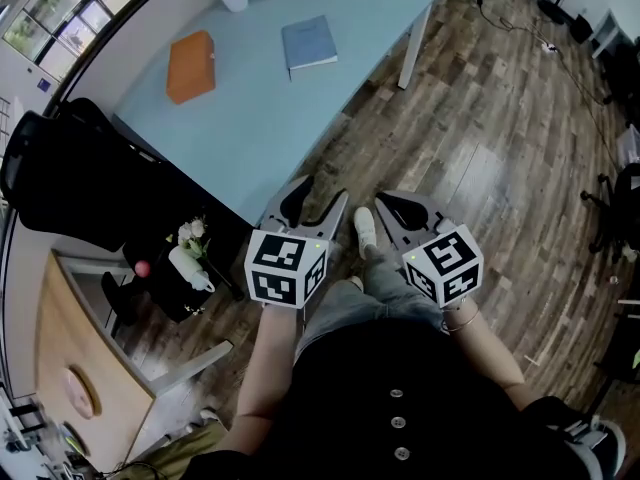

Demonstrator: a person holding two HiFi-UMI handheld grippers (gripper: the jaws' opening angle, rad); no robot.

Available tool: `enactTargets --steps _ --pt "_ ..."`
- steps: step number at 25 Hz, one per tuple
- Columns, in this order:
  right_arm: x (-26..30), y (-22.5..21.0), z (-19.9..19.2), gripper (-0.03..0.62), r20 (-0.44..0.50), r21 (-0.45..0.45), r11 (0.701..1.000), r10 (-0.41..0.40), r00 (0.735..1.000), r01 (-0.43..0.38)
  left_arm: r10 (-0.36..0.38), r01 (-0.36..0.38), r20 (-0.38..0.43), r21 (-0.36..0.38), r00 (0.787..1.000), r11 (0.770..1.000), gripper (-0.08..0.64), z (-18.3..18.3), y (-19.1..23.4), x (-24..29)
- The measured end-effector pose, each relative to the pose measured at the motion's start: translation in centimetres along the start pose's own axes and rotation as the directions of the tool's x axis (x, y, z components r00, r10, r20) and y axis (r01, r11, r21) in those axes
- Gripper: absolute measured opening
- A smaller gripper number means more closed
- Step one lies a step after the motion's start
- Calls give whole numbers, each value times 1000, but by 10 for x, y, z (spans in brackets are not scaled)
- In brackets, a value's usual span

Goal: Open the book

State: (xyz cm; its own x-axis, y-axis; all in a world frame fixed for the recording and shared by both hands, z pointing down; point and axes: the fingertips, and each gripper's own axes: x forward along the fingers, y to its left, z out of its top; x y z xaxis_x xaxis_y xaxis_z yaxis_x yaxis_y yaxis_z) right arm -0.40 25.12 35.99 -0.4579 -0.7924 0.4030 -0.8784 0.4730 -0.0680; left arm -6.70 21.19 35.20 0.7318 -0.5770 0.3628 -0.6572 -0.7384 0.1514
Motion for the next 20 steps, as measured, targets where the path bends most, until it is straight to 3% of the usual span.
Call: enactTargets --steps 7,20 --pt "38 -25 16 2 2 9 999 40 999 -40 47 -47 -6 -21 999 999 206 11 33 23" --pt "123 -111 55 2 -4 1 992 126 992 -126 131 -130 7 -67 991 989 206 54 101 107"
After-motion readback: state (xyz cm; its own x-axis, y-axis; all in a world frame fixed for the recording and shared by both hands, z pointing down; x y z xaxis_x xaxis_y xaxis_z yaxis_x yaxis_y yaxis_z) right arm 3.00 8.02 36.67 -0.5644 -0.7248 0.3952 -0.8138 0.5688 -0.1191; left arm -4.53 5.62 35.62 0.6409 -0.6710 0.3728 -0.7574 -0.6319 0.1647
